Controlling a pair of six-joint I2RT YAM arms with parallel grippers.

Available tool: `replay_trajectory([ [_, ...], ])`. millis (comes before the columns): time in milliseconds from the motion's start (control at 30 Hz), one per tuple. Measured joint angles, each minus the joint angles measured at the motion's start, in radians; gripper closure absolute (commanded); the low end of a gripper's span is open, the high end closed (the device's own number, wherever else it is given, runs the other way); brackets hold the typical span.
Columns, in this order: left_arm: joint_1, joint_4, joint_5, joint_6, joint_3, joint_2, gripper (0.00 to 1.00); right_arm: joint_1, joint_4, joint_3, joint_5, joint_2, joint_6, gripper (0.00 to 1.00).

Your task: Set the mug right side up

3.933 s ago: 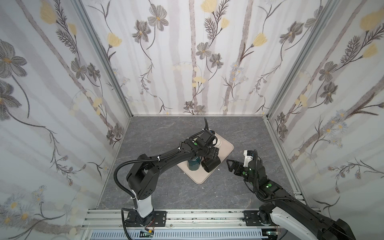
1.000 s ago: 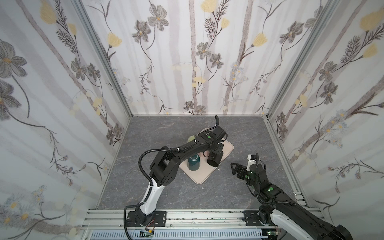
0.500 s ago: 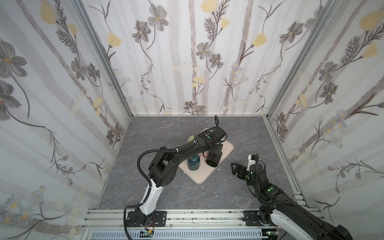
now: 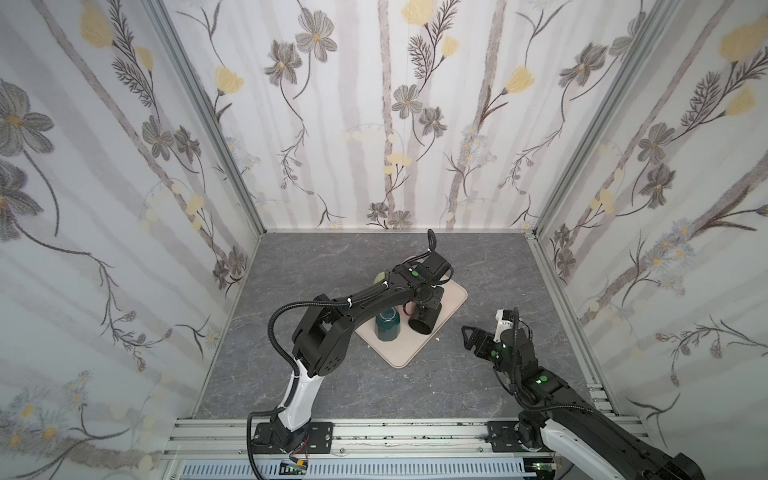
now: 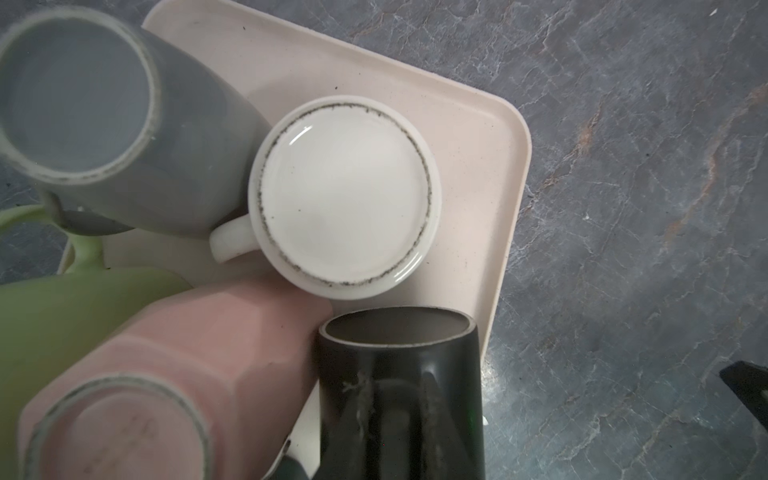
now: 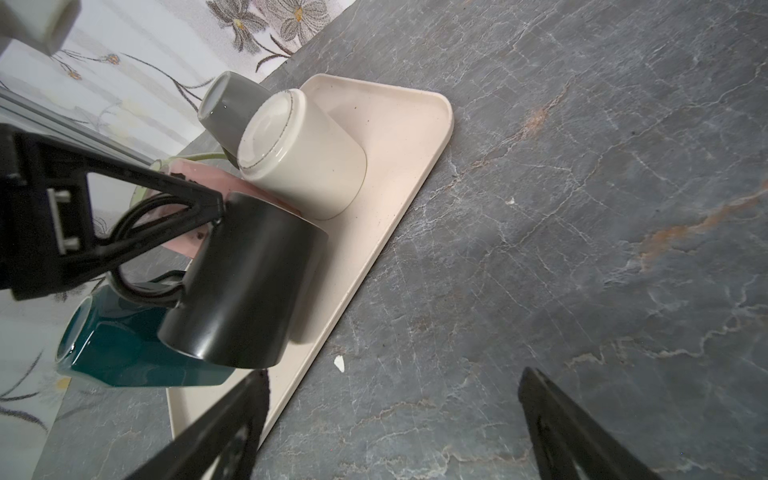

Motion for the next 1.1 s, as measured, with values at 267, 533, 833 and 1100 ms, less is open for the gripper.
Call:
replay_trajectory([
  [267,0.0,0.173,-0.023,-0.017,-0.192,-0.151,1.0,0.0,0.032,-0.005,-0.057,0.0,-0.001,0.06],
  [533,0.0,0.356,-0.073,-0.023,-0.343,-0.277,1.0,0.0,0.101,-0.017,-0.109,0.013,0.0,0.06],
  [833,0.0,0.52,-0.15,-0.058,-0.47,-0.384,1.0,0.0,0.141,-0.009,-0.158,0.045,0.015,0.06],
  [1100,0.003,0.62,-0.255,-0.134,-0.537,-0.454,1.0,0.0,0.194,0.031,-0.215,0.09,0.04,0.06],
])
